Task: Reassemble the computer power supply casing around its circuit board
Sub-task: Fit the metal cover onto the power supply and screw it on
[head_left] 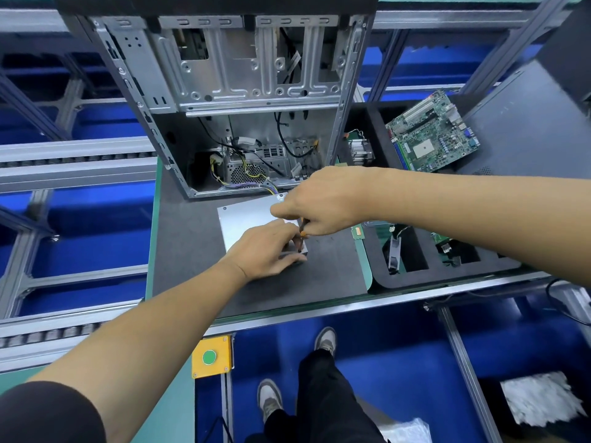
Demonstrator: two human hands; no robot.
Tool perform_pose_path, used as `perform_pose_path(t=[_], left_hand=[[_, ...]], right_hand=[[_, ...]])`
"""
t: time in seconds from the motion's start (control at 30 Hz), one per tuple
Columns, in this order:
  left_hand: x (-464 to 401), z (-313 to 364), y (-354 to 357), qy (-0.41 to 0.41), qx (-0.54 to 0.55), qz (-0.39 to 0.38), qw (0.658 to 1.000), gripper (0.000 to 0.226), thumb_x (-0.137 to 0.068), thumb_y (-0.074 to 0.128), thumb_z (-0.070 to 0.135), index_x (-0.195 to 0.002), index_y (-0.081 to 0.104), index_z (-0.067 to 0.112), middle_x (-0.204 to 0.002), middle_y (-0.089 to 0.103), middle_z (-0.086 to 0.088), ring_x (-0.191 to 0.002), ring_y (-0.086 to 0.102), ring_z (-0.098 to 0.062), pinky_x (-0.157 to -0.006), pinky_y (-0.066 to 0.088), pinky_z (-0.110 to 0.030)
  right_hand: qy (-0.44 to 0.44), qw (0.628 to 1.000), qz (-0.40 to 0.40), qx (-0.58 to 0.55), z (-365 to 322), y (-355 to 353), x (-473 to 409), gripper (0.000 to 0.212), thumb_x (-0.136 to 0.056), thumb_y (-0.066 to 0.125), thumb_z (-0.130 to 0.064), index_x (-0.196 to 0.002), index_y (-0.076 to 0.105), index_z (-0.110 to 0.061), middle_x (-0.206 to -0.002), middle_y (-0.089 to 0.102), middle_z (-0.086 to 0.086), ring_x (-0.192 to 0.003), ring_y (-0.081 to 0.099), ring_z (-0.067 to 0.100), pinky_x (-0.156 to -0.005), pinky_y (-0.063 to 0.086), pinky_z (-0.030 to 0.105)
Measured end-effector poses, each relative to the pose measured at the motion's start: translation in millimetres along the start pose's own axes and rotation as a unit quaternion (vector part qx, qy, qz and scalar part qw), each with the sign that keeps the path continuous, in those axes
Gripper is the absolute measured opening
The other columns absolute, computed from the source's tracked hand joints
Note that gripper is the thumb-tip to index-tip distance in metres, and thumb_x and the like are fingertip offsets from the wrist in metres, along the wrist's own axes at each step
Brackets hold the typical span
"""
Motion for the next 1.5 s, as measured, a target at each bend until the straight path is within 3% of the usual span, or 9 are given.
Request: perform_pose_path(t=[0.13, 0.23, 0.33, 0.53, 0.8, 0.97, 1.07, 1.2, 1.5], left_hand=[[1.9, 2.3, 0.2, 0.019, -0.033, 0.043, 0.998, 0.041, -0.080, 0.079, 0.049, -0.093, 0.041, 0.037, -0.080, 0.063, 0.013, -0.072, 0.053, -0.011, -0.053, 0.028, -0.021], [1.6, 1.4, 0.3, 0.011, -0.037, 0.037, 0.999, 0.035, -0.082, 0.074, 0.052, -0.097, 0.047, 0.037, -0.083, 0.065, 0.015, -0.080, 0.053, -0.011, -0.053, 0.030, -0.021], [0.4, -0.4, 1.9, -0.002, -0.013, -0.001, 1.000, 0.037, -0.087, 0.058, 0.061, -0.111, 0.059, 0.033, -0.095, 0.064, 0.016, -0.088, 0.056, -0.007, -0.064, 0.041, -0.025], [1.8, 0.7, 0.6, 0.018, -0.022, 0.032, 0.999, 0.032, -0.086, 0.074, 0.048, -0.099, 0.049, 0.033, -0.086, 0.066, 0.008, -0.076, 0.062, -0.021, -0.056, 0.033, -0.024], [-0.7, -1.6, 2.5, 0.005, -0.013, 0.006, 1.000, 0.035, -0.089, 0.057, 0.062, -0.109, 0.058, 0.033, -0.098, 0.065, 0.017, -0.088, 0.059, -0.012, -0.063, 0.045, -0.030], [1.3, 1.4, 1.9, 0.035, -0.038, 0.064, 0.997, 0.040, -0.083, 0.079, 0.043, -0.091, 0.040, 0.035, -0.079, 0.066, 0.009, -0.066, 0.060, -0.020, -0.051, 0.030, -0.021], [1.4, 1.4, 1.1, 0.027, -0.050, 0.066, 0.996, 0.031, -0.085, 0.073, 0.048, -0.096, 0.046, 0.035, -0.080, 0.066, 0.009, -0.068, 0.062, -0.021, -0.054, 0.031, -0.020], [-0.9, -0.9, 3.1, 0.011, -0.035, 0.011, 0.999, 0.037, -0.091, 0.052, 0.059, -0.110, 0.061, 0.028, -0.095, 0.066, 0.014, -0.086, 0.061, -0.015, -0.058, 0.040, -0.027], [-0.7, 0.7, 1.2, 0.023, -0.038, 0.028, 0.999, 0.025, -0.090, 0.067, 0.048, -0.103, 0.060, 0.028, -0.089, 0.068, 0.008, -0.078, 0.064, -0.021, -0.054, 0.036, -0.027]], right_hand=[[-0.058, 0.990, -0.025, -0.125, -0.2, -8.0, 4.4, 0.030, -0.081, 0.052, -0.003, -0.095, 0.036, -0.024, -0.097, 0.034, -0.004, -0.065, 0.040, 0.002, -0.047, 0.021, 0.023], [-0.070, 0.997, 0.000, -0.021, -0.8, -6.7, 3.1, 0.008, -0.089, 0.045, -0.021, -0.096, 0.041, -0.021, -0.088, 0.039, -0.002, -0.054, 0.034, 0.012, -0.045, 0.016, 0.029], [-0.037, 0.998, 0.016, 0.051, -0.3, -1.3, 3.8, 0.019, -0.091, 0.031, -0.036, -0.098, 0.040, -0.021, -0.082, 0.051, -0.001, -0.055, 0.040, 0.024, -0.044, 0.014, 0.029], [-0.081, 0.989, 0.010, -0.124, -3.1, -5.5, 0.7, 0.027, -0.080, 0.052, -0.005, -0.100, 0.041, -0.019, -0.096, 0.036, -0.005, -0.078, 0.039, 0.018, -0.058, 0.036, 0.037], [-0.034, 0.996, 0.001, 0.077, -4.3, -0.1, -1.3, 0.015, -0.101, 0.041, -0.036, -0.105, 0.039, -0.021, -0.083, 0.056, 0.002, -0.062, 0.049, 0.030, -0.046, 0.026, 0.032], [-0.070, 0.997, -0.006, -0.022, -9.9, -9.8, 3.5, 0.020, -0.087, 0.052, -0.012, -0.097, 0.037, -0.021, -0.098, 0.039, 0.000, -0.056, 0.032, 0.008, -0.046, 0.016, 0.028], [-0.085, 0.996, -0.011, 0.004, -11.3, -12.4, 1.1, 0.014, -0.090, 0.044, -0.015, -0.094, 0.034, -0.022, -0.091, 0.032, -0.001, -0.054, 0.031, 0.016, -0.047, 0.016, 0.034], [-0.023, 0.998, 0.020, 0.063, -8.0, -6.0, 1.0, 0.015, -0.099, 0.042, -0.035, -0.103, 0.044, -0.020, -0.082, 0.052, 0.000, -0.056, 0.038, 0.024, -0.045, 0.024, 0.032], [-0.053, 0.995, 0.011, -0.084, -7.6, -7.5, 0.2, 0.011, -0.088, 0.050, -0.014, -0.096, 0.043, -0.017, -0.093, 0.039, -0.003, -0.071, 0.044, 0.024, -0.055, 0.028, 0.035]])
Point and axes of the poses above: each hand's wrist, its own x-axis away from the middle knuckle, its own y-axis out of the palm, z = x × y, the point moved 1 cm from there along -x, towards the middle knuckle
